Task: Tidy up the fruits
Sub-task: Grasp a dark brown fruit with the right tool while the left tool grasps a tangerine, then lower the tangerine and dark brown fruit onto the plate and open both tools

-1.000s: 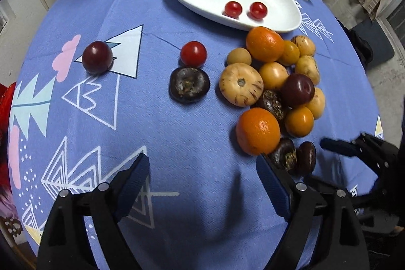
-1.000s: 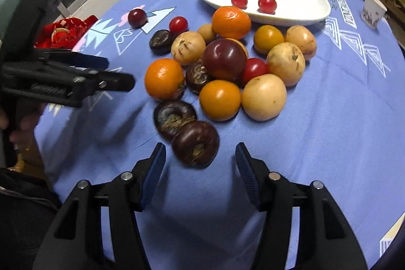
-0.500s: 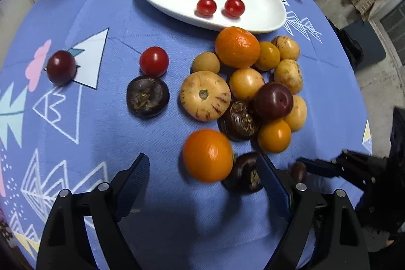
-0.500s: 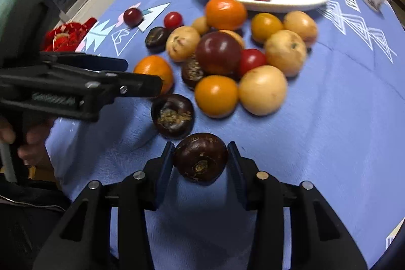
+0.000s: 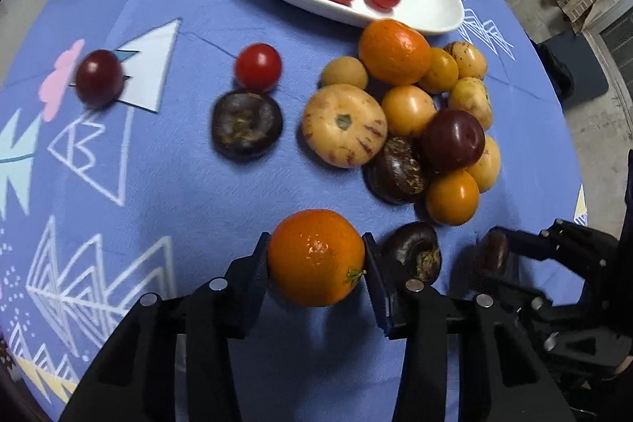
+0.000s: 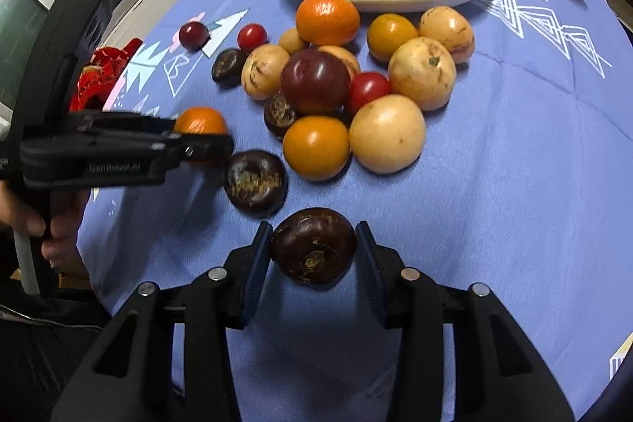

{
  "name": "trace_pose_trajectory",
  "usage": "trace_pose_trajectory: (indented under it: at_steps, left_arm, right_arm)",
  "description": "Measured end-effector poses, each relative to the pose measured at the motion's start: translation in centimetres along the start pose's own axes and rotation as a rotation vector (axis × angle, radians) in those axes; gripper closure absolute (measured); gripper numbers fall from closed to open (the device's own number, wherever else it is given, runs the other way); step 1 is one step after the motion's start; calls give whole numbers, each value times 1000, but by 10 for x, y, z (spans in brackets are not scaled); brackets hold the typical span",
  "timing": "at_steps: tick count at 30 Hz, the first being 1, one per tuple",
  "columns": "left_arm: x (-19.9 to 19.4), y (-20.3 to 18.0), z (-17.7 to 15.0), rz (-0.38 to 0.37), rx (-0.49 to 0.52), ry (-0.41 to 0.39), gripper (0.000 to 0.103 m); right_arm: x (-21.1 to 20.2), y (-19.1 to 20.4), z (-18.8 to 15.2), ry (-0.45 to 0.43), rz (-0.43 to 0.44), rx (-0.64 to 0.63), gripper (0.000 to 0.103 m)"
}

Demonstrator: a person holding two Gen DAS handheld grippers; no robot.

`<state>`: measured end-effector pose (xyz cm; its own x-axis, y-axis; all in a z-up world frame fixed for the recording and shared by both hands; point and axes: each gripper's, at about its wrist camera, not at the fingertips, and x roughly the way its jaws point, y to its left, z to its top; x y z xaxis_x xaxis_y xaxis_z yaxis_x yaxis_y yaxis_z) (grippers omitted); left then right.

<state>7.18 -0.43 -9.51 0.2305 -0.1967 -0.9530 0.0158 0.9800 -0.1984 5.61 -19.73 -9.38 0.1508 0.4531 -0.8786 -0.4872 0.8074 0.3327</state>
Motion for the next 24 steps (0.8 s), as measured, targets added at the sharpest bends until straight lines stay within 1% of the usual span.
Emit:
trace_pose_trajectory:
  at_steps: [2,5,7,8,11,13,14,16,18,23,24]
  left_arm:
    - [-11,5,-2,7,5,-24,58]
    - [-33,9,8,-3,9,-77,58]
    - [-47,11,18,-17,11,-118,58]
    - [-56,10,26,-29,15,-144,58]
    - [-69,7,45,-39,39,-187,58]
    - [-74,3,66,-45,42,-217,58]
    - [-75,3,73,-47,35,-226,58]
    - [-69,-2,101,-68,18,-238,58]
    - [-55,-6,121,-58,19,-242,58]
    - [-25,1,157,-52,-9,-222,58]
    - [-22,4,158,-49,-12,-219,58]
  right_arm:
    - [-10,-2,9,-29,4,7,61]
    - [-27,-3,24,-81,13,7,61]
    - [-41,-6,39,-130,18,12,61]
    - [-47,-7,47,-152,24,16,61]
    - [-63,-13,75,-226,13,13,61]
    - [-65,-17,92,-256,6,16,61]
    - [-67,-21,101,-270,0,16,61]
    - [-64,-23,117,-288,-14,19,61]
    - [-56,-33,134,-294,-29,33,61]
    - [-23,-56,161,-279,-64,72,61]
    - [-14,-61,165,-266,-68,78,61]
